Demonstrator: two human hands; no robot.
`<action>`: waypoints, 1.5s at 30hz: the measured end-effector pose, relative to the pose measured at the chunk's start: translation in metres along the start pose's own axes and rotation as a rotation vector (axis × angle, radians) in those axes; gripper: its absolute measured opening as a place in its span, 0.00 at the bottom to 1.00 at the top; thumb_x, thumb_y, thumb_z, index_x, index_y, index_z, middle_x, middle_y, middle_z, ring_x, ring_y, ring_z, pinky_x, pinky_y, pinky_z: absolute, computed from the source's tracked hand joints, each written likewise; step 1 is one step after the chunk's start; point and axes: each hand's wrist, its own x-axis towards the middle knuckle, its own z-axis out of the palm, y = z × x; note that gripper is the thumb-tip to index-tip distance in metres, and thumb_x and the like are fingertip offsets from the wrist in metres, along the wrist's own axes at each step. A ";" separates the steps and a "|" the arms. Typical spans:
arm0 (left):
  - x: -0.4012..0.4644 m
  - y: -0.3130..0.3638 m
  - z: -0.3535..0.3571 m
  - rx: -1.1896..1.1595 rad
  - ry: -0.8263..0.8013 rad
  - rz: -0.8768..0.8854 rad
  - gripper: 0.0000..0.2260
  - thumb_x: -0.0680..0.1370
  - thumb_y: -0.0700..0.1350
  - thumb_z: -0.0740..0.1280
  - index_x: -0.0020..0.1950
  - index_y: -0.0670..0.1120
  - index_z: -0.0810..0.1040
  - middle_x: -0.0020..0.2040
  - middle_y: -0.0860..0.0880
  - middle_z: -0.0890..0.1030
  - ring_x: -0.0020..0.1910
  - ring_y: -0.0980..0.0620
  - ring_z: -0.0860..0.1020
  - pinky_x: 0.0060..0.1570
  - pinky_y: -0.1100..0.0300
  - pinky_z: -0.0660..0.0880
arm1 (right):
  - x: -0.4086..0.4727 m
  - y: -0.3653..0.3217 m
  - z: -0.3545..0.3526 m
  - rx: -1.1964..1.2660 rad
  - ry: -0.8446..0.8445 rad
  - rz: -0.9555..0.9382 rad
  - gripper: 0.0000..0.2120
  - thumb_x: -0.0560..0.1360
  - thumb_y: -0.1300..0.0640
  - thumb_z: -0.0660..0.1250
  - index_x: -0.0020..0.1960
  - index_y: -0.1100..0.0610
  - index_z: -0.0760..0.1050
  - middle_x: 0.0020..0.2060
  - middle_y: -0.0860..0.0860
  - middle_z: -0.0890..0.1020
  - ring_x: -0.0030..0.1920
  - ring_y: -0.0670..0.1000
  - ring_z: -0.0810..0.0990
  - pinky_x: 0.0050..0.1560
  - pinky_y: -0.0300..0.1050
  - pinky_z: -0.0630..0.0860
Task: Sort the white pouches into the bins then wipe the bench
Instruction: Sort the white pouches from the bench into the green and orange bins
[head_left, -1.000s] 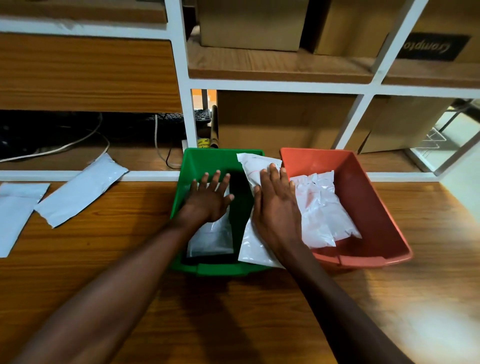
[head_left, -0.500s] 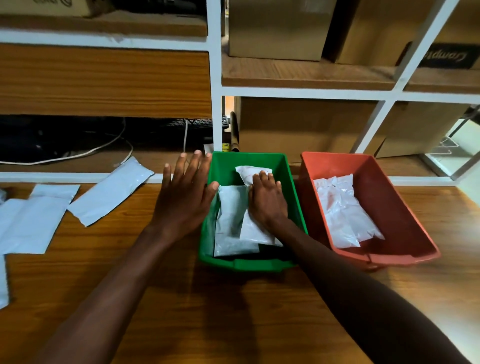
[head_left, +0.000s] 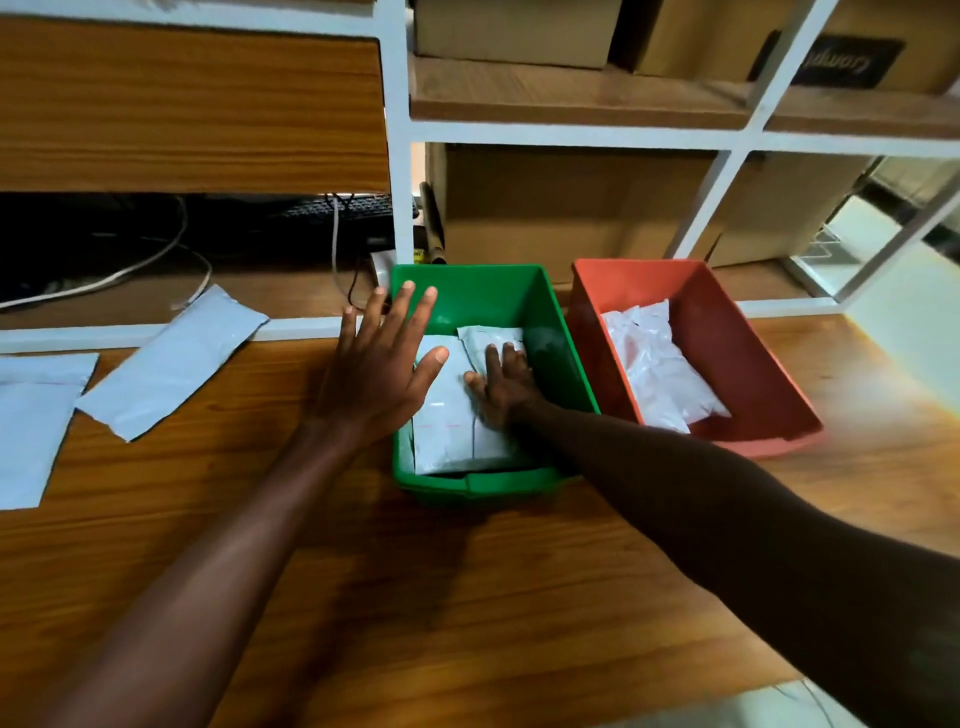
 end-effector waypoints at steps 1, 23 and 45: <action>-0.001 -0.002 0.001 -0.008 0.001 -0.001 0.31 0.80 0.63 0.45 0.81 0.52 0.49 0.81 0.47 0.53 0.80 0.42 0.50 0.75 0.38 0.47 | -0.001 -0.001 0.003 -0.004 0.007 0.001 0.37 0.82 0.38 0.47 0.81 0.60 0.46 0.80 0.65 0.45 0.80 0.65 0.45 0.77 0.58 0.45; -0.120 -0.033 -0.052 -0.046 0.003 -0.173 0.31 0.79 0.62 0.48 0.81 0.52 0.49 0.82 0.49 0.51 0.80 0.47 0.47 0.76 0.48 0.40 | -0.119 -0.072 -0.072 -0.115 0.287 -0.260 0.32 0.81 0.36 0.52 0.79 0.53 0.60 0.82 0.55 0.52 0.79 0.59 0.58 0.74 0.57 0.62; -0.333 -0.213 -0.120 0.113 0.081 -0.536 0.33 0.78 0.67 0.42 0.81 0.55 0.46 0.81 0.50 0.48 0.80 0.48 0.45 0.76 0.46 0.43 | -0.231 -0.328 0.074 0.189 0.250 -0.473 0.38 0.76 0.29 0.42 0.82 0.46 0.47 0.81 0.50 0.43 0.81 0.54 0.44 0.79 0.59 0.46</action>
